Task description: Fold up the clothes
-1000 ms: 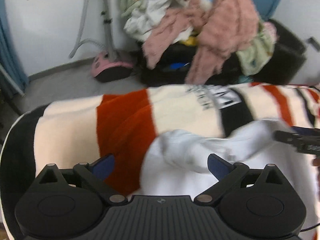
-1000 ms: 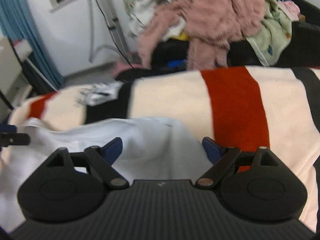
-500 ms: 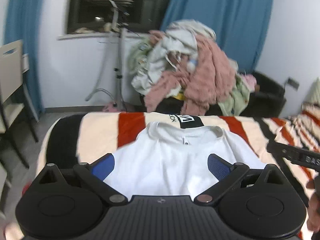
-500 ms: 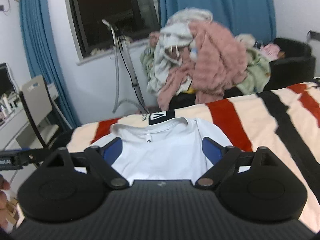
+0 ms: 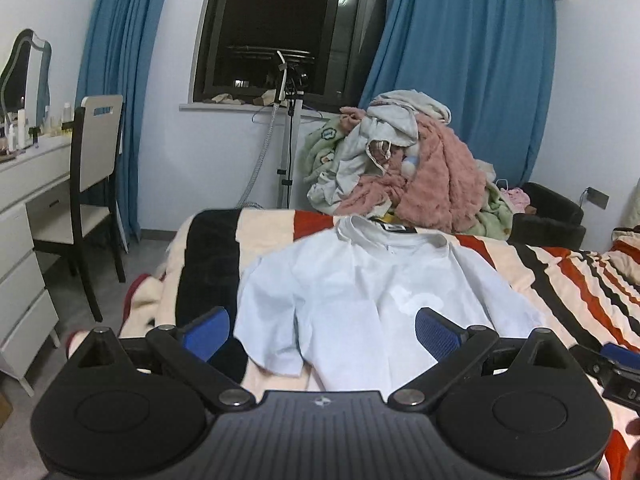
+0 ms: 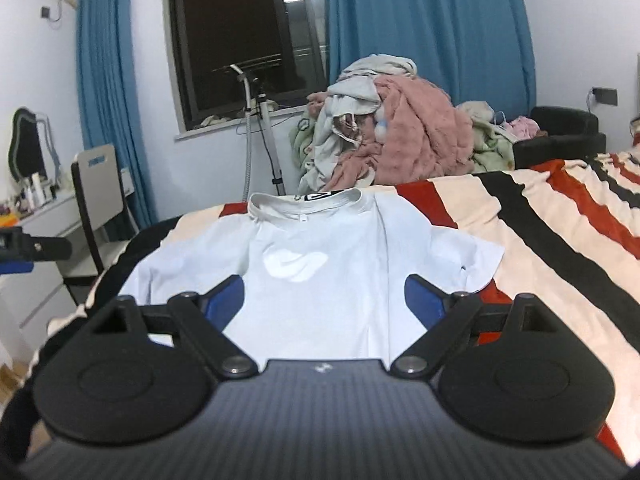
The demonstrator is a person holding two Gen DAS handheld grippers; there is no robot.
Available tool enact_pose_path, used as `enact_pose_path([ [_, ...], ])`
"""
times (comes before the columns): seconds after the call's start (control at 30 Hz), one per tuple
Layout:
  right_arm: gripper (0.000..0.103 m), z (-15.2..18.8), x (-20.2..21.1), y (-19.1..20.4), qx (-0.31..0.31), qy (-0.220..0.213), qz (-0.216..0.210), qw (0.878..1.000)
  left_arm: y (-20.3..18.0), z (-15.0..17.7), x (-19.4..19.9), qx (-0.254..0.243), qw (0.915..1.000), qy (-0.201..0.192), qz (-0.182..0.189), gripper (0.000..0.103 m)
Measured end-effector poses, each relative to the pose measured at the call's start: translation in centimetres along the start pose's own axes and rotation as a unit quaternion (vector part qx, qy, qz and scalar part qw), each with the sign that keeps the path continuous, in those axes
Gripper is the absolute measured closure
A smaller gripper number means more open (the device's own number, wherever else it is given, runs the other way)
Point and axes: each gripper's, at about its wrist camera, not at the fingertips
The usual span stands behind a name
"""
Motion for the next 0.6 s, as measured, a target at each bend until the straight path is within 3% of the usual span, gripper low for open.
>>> enact_pose_path([
  [0.23,0.015,1.0,-1.3,-0.5,-0.03,0.013,0.002,0.999,-0.2,2.3,-2.2,-0.004,0.9994,0.032,-0.011,0.003],
  [0.43,0.015,1.8,-2.0,-0.1,-0.031,0.029,-0.003,0.999,2.5,2.5,-5.0,0.101,0.993,0.052,0.032,0.003],
  [0.6,0.015,2.1,-2.4,0.0,-0.033,0.042,0.001,0.999,5.3,1.8,-8.7,0.163,0.9843,0.065,0.022,0.006],
])
Point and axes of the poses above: each gripper's, at about its wrist camera, not at the fingertips, and x roughly against the way its jaws point, y to its left, z to its underside, and after that the axes turned 14 degrees about z, right-handed
